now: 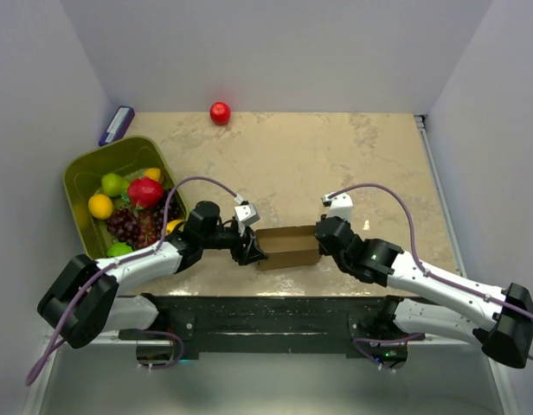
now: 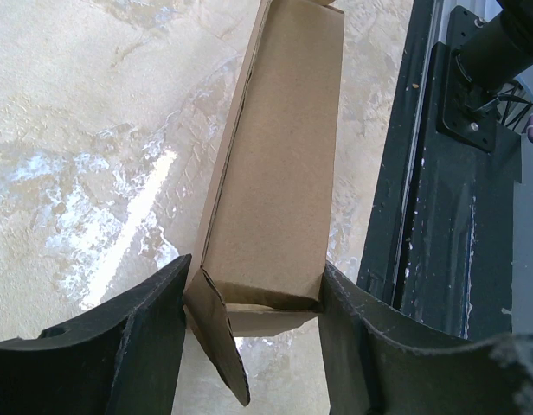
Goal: Fold the paper box
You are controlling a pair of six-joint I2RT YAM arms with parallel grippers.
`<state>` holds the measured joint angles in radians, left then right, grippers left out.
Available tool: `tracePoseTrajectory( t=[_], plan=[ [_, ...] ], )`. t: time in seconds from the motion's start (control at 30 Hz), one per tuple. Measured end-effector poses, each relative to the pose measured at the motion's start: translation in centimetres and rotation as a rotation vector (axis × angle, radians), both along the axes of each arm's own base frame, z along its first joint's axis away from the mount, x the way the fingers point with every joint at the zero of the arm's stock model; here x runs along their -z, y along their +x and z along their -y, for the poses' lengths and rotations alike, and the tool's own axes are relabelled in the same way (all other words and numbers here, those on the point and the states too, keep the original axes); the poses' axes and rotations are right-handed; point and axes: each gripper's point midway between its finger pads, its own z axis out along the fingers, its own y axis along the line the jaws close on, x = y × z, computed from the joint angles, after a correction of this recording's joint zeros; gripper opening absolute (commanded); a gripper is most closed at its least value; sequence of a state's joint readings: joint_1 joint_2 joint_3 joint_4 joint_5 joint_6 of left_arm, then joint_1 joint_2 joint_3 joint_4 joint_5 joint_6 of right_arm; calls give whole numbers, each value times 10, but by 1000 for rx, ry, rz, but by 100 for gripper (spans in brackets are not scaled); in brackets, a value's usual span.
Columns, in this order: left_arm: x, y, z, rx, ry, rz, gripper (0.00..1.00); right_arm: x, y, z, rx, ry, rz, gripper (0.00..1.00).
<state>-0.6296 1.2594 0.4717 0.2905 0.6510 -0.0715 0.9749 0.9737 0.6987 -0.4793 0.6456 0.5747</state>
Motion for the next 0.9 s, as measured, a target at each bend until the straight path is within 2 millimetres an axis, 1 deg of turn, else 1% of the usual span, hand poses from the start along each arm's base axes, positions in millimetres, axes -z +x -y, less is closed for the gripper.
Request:
tracePoseTrajectory(
  t=[0.13,0.17,0.2,0.3,0.43,0.6,0.67,0.8,0.83,0.9],
  plan=[
    [0,0,0,2,-1,0,37,-1,0,1,2,-1,-3,0],
    [0,-1,0,3,-2,0,34,-1,-1,1,2,-1,-5,0],
    [-1,-1,0,5,-3,0,32,-1,-1,1,3,-1,-6,0],
    [-3,-1,0,8,-7,7,31,0,-1,1,4,-1,-9,0],
    [-6,-1,0,8,-13,15,49,0,-2,1,0,0,-12,0],
    [4,1,4,29,6,-10,54,1,-1,1,7,6,-11,0],
    [8,2,5,39,16,-13,60,3,0,1,13,11,-7,0],
    [13,7,6,41,41,-9,66,8,1,1,17,10,-5,0],
    [15,10,5,32,51,-6,76,8,1,1,18,11,-3,0],
    [16,20,2,-3,72,8,82,8,2,1,24,10,-1,0]
  ],
)
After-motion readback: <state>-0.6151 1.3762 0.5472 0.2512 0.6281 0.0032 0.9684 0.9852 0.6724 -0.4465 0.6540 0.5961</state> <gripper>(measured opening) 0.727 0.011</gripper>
